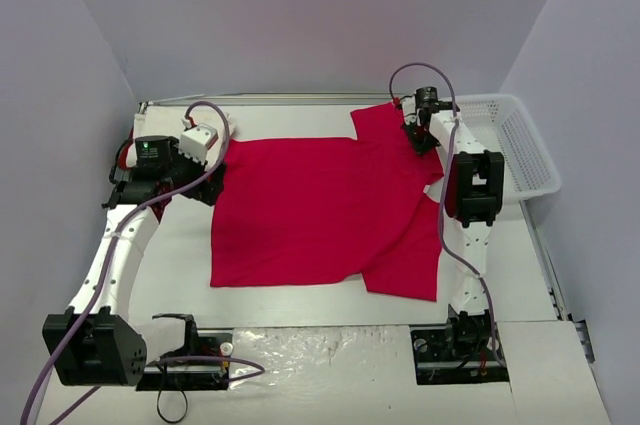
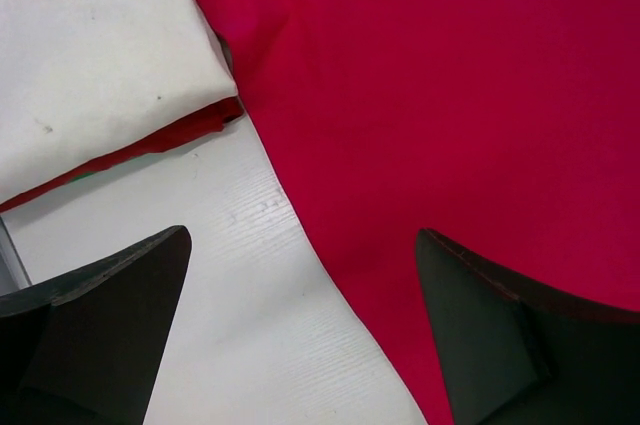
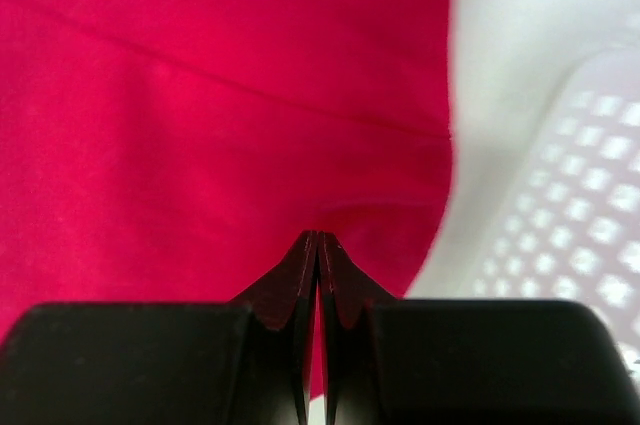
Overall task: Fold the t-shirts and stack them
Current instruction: Flatten out the tshirt
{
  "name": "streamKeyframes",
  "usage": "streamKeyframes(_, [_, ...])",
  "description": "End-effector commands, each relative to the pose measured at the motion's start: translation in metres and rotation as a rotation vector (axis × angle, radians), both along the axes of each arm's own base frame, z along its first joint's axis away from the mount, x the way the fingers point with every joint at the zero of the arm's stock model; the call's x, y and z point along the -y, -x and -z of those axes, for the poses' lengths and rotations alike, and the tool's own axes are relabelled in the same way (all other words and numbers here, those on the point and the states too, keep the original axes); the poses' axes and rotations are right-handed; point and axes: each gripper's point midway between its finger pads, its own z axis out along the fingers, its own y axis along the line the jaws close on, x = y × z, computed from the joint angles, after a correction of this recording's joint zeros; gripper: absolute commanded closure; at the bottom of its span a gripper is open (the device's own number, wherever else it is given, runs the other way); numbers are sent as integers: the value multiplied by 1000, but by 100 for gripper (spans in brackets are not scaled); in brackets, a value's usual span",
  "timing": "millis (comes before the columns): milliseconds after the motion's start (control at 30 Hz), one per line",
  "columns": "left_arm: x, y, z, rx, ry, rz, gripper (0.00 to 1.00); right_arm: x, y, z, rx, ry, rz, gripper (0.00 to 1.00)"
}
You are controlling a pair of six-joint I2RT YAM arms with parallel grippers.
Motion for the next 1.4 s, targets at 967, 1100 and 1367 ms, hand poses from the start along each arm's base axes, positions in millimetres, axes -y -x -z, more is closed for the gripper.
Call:
streamKeyframes(967, [14,-39,13,-76,-47,24,6,38,-23,55,-42,237,145,100])
streamKeyframes(1100, [13,-39,16,-84,-65,23,5,23,-24,56,-43,217,100,100])
streamKeyframes(1367, [10,-29,7,-55,-86,37,6,-6,-30,-14,68,128,57,100])
